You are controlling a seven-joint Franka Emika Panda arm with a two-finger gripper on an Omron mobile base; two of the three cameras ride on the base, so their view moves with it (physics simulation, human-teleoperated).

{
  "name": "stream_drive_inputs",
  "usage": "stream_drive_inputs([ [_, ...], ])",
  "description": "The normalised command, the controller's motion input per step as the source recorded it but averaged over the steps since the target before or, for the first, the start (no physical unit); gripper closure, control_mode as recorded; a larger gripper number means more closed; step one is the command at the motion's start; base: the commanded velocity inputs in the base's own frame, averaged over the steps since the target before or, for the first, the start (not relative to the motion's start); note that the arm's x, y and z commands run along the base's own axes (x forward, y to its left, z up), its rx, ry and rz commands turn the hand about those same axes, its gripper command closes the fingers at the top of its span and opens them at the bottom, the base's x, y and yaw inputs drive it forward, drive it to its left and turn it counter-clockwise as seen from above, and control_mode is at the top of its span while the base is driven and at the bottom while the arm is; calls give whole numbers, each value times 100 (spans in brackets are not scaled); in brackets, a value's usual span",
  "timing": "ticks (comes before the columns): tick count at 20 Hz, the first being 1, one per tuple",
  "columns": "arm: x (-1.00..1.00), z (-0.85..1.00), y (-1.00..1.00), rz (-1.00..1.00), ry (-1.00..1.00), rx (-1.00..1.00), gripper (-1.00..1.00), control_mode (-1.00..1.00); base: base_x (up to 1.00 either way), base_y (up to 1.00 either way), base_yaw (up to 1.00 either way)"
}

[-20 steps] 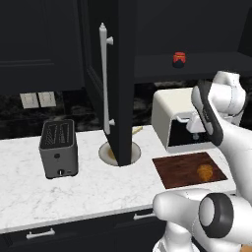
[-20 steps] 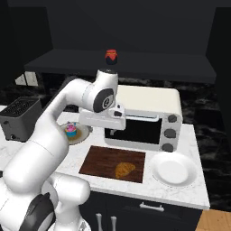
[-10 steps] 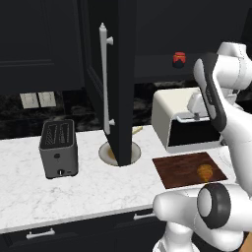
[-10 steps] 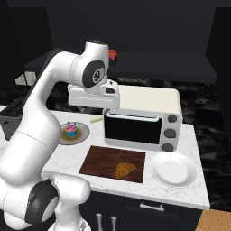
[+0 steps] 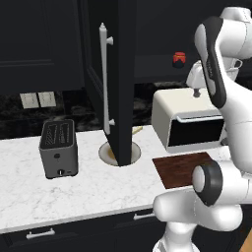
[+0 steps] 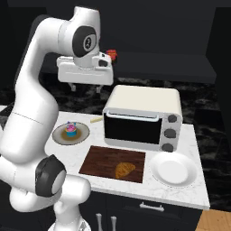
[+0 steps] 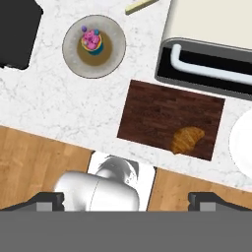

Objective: From the different types of pastries on the counter, select a croissant and place it on the cutting board. Then retrieve a jar of jam from the cabinet and place it alongside the croissant on the cutting board.

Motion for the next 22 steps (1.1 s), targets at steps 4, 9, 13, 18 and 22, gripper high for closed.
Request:
stream_drive_inputs([
  [4, 0, 64, 19, 6, -13, 0, -100, -100, 0, 0, 0],
  [9, 1, 23, 3, 7, -25, 0, -100, -100, 0, 0, 0],
  [13, 0, -20, 0, 10, -31, 3, -100, -100, 0, 0, 0],
  [18, 0, -28, 5, 12, -32, 8, -100, -100, 0, 0, 0],
  [22, 0, 1, 6, 12, -34, 4, -100, -100, 0, 0, 0],
])
